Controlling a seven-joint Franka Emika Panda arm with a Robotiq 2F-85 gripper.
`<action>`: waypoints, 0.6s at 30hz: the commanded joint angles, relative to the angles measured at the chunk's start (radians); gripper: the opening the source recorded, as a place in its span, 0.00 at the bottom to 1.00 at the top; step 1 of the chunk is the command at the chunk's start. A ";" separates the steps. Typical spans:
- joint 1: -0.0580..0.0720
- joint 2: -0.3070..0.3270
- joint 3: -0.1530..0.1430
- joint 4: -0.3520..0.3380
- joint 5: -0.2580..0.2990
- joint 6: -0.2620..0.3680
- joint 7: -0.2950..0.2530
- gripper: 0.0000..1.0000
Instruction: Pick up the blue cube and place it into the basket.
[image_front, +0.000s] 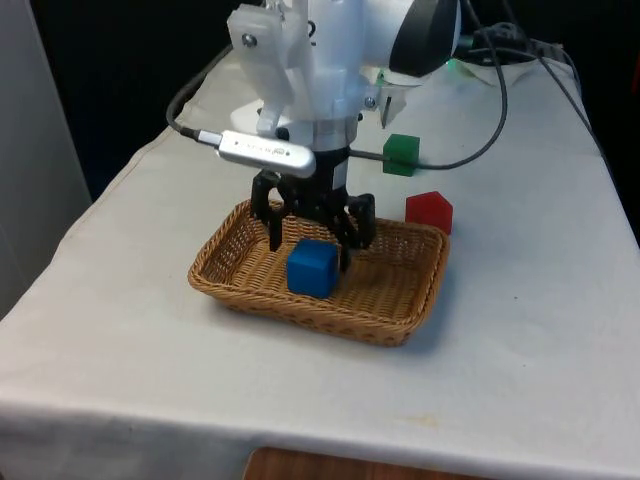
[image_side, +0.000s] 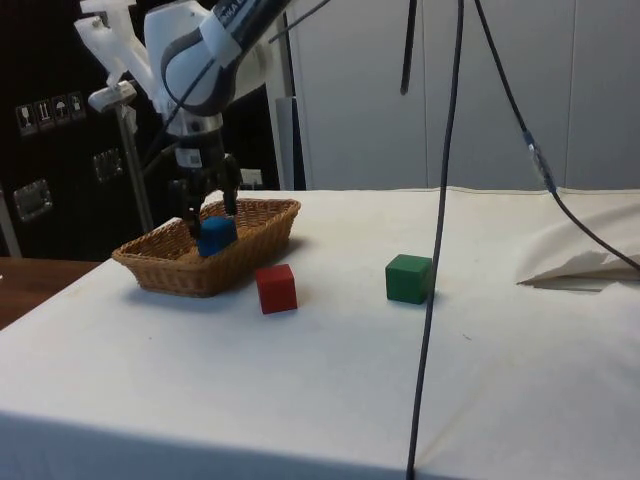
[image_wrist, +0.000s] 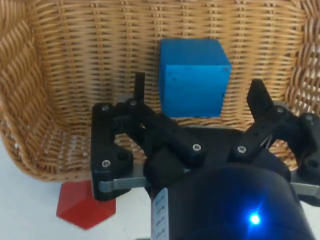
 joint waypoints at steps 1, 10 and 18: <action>0.001 -0.006 0.000 0.000 -0.001 -0.007 0.000 1.00; 0.002 -0.053 -0.001 -0.004 -0.002 -0.048 -0.013 1.00; 0.010 -0.127 -0.001 -0.029 -0.006 -0.096 -0.042 1.00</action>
